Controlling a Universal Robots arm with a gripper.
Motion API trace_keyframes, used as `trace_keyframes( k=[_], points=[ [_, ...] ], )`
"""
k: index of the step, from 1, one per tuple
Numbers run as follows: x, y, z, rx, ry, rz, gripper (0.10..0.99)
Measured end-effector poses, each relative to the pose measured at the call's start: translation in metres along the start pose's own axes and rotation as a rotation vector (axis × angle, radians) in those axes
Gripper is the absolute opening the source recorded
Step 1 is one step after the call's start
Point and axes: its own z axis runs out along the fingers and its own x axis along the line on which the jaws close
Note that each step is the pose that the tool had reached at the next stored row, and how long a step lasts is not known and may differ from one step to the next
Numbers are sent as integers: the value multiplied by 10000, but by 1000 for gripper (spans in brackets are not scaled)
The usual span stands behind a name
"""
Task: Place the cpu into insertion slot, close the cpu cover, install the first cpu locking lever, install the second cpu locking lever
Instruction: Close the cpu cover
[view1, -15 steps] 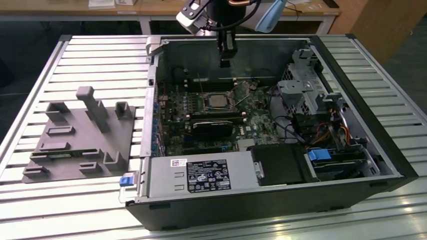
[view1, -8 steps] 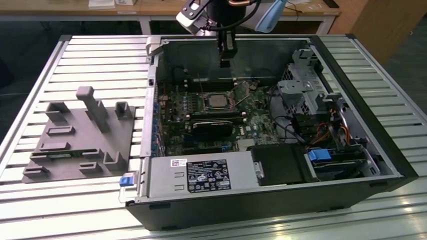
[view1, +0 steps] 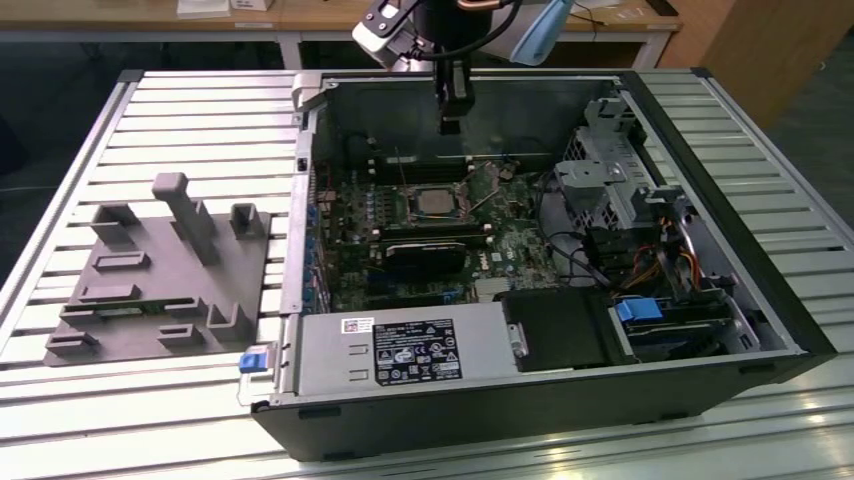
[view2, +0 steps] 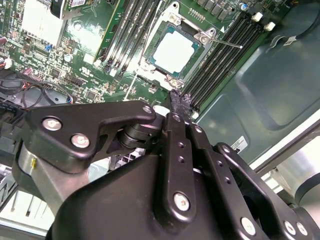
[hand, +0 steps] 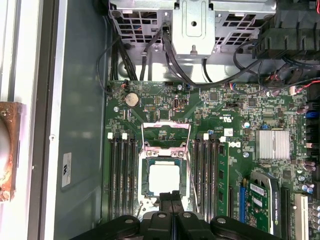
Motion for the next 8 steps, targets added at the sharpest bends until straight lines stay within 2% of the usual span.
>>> trace_keyframes(
  k=[8],
  points=[
    [0, 0, 0, 1, -1, 0, 106]
  ],
)
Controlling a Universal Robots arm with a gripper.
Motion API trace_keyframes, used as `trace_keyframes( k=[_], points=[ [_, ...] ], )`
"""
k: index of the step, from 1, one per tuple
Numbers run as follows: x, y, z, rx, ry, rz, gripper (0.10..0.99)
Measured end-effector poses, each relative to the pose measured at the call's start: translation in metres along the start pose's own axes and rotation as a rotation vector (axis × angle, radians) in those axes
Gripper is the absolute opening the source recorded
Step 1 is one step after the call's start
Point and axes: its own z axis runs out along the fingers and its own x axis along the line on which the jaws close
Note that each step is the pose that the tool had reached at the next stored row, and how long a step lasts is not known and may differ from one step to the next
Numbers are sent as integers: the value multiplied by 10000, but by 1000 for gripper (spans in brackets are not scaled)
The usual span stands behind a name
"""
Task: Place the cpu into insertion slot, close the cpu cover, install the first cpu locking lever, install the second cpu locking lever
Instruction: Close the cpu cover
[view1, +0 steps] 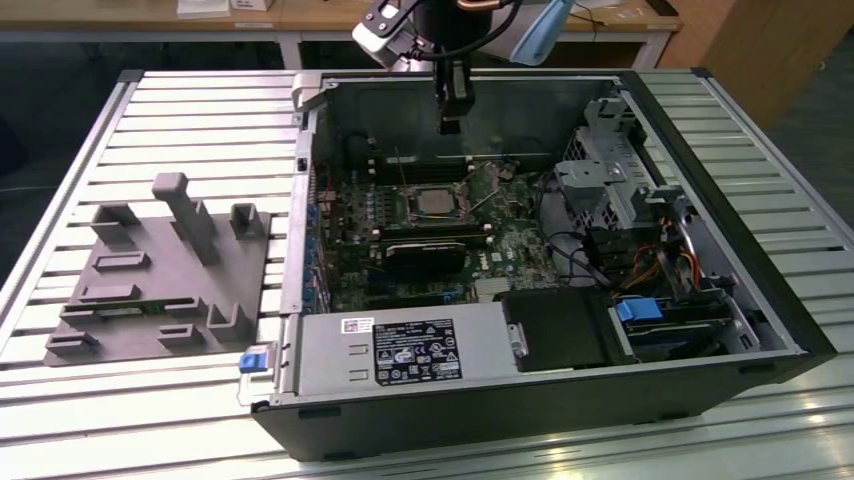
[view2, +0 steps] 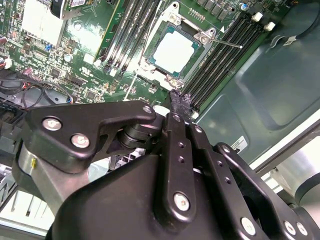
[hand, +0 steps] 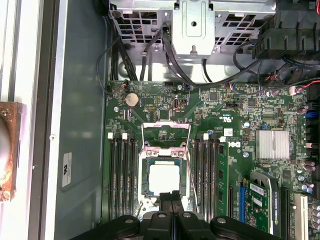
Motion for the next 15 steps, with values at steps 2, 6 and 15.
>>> trace_keyframes(
  k=[2, 6, 15],
  points=[
    [0, 0, 5, 0, 0, 0, 106],
    [0, -1, 9, 0, 0, 0, 106],
    [0, 0, 22, 97, -1, 1, 106]
  ],
)
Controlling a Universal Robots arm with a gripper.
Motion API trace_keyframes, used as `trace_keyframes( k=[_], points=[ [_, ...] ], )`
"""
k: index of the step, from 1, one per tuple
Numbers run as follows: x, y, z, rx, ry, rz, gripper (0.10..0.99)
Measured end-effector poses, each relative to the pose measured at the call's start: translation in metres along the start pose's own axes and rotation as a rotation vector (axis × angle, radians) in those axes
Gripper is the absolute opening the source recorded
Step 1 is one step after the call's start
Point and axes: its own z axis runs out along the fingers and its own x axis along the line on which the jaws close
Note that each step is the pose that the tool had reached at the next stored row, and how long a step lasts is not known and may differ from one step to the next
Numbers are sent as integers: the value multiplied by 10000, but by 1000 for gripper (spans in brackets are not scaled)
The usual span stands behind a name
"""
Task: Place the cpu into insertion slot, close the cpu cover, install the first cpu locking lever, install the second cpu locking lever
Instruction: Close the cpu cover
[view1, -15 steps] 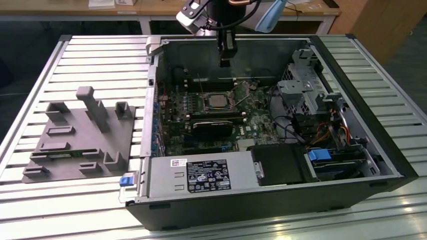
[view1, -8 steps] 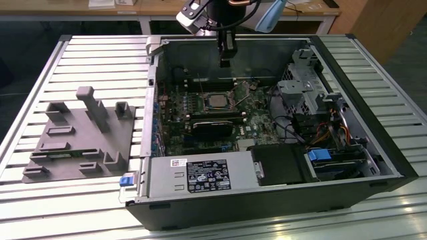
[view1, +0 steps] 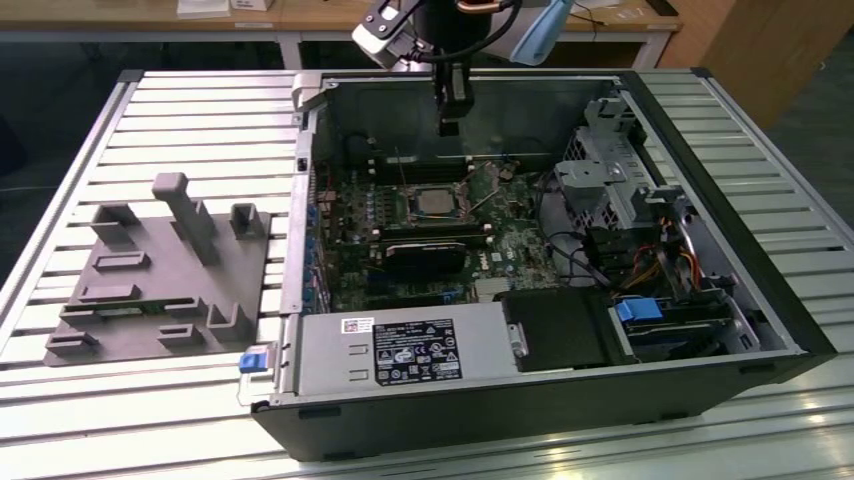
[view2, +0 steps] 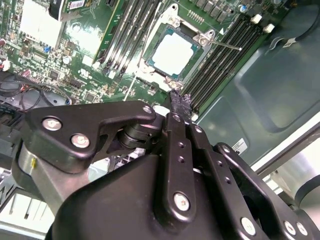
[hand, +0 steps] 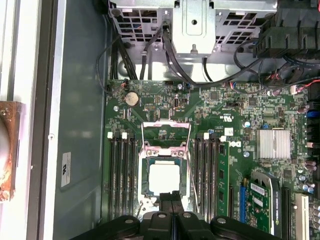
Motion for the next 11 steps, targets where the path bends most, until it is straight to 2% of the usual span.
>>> trace_keyframes(
  k=[2, 7, 11],
  points=[
    [0, 2, 5, 94, 1, 2, 106],
    [-1, 1, 28, 102, 0, 2, 106],
    [-1, -3, 87, 112, 1, 2, 106]
  ],
)
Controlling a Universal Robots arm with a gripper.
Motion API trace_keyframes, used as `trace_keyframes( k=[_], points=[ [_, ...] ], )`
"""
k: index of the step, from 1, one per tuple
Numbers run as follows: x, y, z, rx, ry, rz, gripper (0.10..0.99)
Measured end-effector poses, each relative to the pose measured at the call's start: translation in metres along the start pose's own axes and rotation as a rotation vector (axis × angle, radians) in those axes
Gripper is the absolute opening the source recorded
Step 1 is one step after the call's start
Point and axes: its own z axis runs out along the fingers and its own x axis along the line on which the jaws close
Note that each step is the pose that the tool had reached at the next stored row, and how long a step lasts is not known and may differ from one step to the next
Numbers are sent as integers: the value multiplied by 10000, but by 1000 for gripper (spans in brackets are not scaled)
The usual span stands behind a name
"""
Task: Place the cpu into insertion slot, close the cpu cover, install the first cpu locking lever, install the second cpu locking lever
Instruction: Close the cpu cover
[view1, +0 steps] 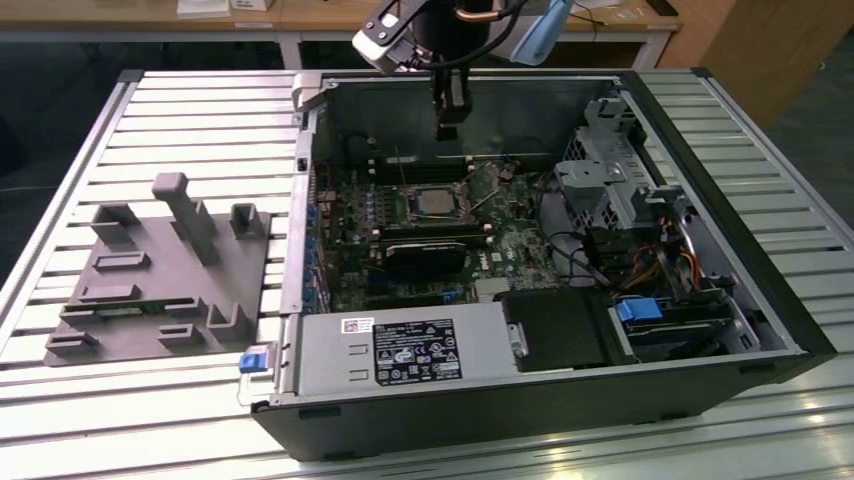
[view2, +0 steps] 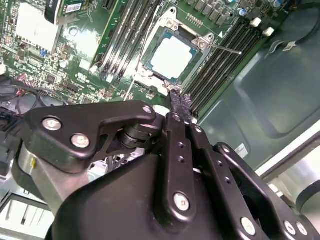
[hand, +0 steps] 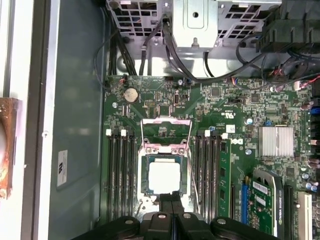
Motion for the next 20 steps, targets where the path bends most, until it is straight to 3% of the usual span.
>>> trace_keyframes(
  k=[20],
  points=[
    [-1, -3, 60, 11, 0, 0, 106]
  ],
)
